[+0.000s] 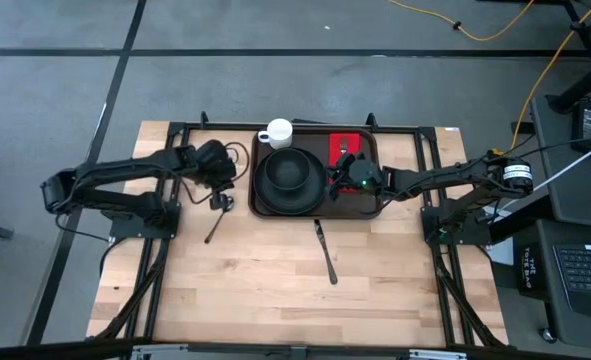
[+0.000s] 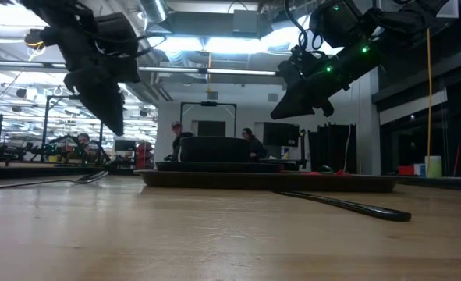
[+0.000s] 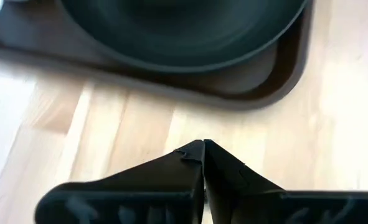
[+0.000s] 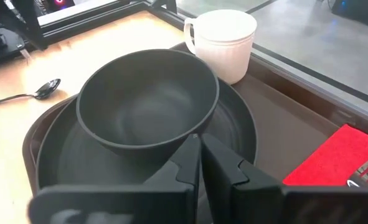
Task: Set up tray
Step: Put the black spoon on the red table napkin to the left of the black fork
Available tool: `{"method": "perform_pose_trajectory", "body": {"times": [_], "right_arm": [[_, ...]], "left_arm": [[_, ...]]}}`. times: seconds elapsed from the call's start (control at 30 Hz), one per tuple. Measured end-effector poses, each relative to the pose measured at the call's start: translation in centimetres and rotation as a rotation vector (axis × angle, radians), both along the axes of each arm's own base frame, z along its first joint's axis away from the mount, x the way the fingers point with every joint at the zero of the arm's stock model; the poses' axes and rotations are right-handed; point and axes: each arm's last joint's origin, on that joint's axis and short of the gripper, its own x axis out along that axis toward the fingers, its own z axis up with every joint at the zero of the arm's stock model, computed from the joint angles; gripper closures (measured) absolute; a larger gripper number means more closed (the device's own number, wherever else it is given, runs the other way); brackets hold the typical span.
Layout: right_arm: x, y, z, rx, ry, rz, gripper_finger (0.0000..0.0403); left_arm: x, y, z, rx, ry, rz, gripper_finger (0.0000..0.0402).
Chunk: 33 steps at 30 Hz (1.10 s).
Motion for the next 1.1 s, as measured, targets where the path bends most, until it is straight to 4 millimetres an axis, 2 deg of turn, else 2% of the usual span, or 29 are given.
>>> {"method": "perform_pose_trajectory", "body": {"times": [0.1,0.3,0.53,0.67,0.9,1.1], "right_arm": [[0.0,0.0,0.0,-0.002,0.001,0.001,0.0388],[0.0,0.0,0.0,-0.005,0.004,0.003,0.0395],[0.0,0.0,0.0,-0.003,0.004,0.002,0.038],[0.0,0.0,0.0,-0.002,0.003,0.003,0.0378],[0.0,0.1,0.0,0.009,0.001,0.024,0.0378],[0.0,0.1,0.0,0.009,0.001,0.024,0.0377]], "left_arm": [[-0.5,0.6,0.2,-0.003,0.067,-0.012,0.0398],[-0.8,1.0,0.2,0.004,0.074,-0.004,0.0398],[-0.7,0.8,0.2,0.005,0.074,-0.018,0.0388],[-0.6,0.6,0.2,0.001,0.073,-0.022,0.0358],[-0.3,0.2,0.3,0.048,0.094,-0.006,0.0281],[0.1,-0.6,0.2,0.041,0.09,-0.1,0.0244]]}}
